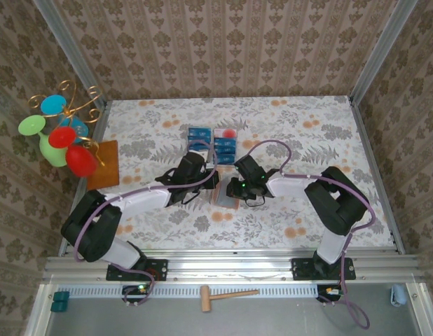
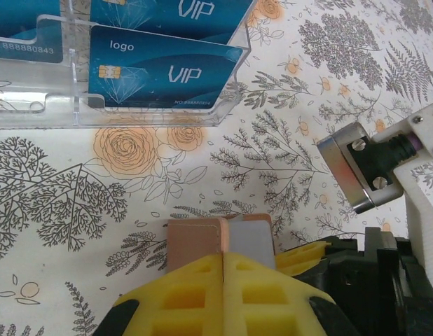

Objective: Put the credit cards into the card holder
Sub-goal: Open the card holder at the center of the table.

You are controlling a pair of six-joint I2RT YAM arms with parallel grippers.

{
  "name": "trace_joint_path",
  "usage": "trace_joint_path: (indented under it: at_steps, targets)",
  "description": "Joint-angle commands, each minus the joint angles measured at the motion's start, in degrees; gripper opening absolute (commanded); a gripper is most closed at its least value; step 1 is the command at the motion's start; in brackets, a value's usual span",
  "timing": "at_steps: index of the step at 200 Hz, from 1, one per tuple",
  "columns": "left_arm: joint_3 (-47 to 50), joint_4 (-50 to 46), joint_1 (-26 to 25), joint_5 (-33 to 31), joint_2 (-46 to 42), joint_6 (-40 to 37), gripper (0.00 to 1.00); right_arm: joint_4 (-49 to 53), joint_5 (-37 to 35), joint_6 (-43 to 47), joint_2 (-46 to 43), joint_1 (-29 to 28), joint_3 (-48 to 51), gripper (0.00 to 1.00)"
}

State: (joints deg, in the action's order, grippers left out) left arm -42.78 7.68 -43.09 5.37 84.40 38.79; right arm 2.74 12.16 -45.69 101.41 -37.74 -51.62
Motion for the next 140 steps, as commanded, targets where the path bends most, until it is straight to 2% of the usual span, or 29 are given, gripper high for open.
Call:
trace_joint_path:
  at_steps: [1,31,85,140]
  targets:
    - [0.77,-0.55,-0.12,-1.55,0.32,-0.5,0.0,3.01,-1.44,-0.91,3.02,0.45,2.22,0.19]
    - [1.51,-1.01,0.28,-2.98,0.06,-0.49,0.0,4.58,-1.88,0.01,0.01,2.05,2.81,0.18]
    - [2.29,-0.28,0.3,-3.26,-0.92,-0.21,0.0,9.82,-3.19,2.6,-10.51,5.48,3.0,0.19]
    - [-0.51,-1.57,-0.64,-2.8,-1.89,-0.64,0.0,8.05,-2.33,2.21,-7.71,5.48,3.22,0.18]
